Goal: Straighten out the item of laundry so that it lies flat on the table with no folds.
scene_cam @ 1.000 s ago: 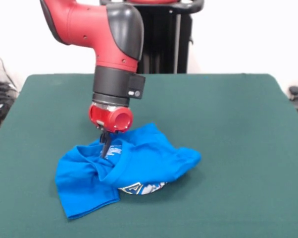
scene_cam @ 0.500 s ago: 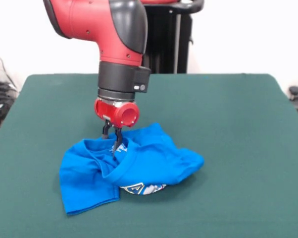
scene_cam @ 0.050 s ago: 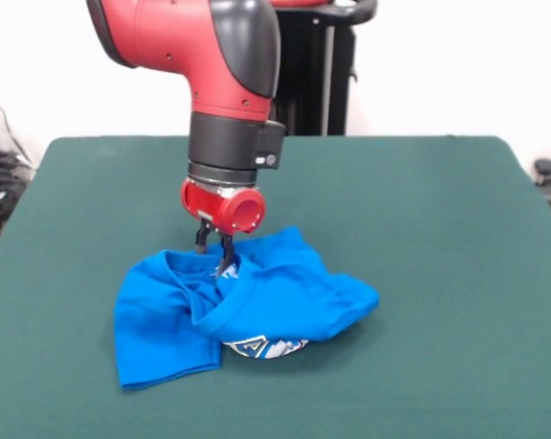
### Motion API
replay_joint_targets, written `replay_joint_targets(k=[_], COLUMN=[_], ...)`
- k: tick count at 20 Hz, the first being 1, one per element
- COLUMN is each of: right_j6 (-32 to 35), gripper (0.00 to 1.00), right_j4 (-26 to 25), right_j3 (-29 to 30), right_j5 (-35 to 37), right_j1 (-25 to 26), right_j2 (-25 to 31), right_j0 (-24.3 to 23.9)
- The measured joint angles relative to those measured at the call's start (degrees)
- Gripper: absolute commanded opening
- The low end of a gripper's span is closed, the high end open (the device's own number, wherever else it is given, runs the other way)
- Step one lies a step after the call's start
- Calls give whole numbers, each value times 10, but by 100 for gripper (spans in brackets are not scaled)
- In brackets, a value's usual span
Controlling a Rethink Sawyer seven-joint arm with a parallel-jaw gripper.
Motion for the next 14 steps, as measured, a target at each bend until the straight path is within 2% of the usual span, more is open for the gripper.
replay_joint_targets(k=[9, 14], right_j6=[0, 0], gripper=[100, 100], right_j4=[0, 0], right_j3=[-6, -16], right_j5=[3, 49], right_j1=[0, -6], right_j2=[-1, -1], right_j0=[9, 5])
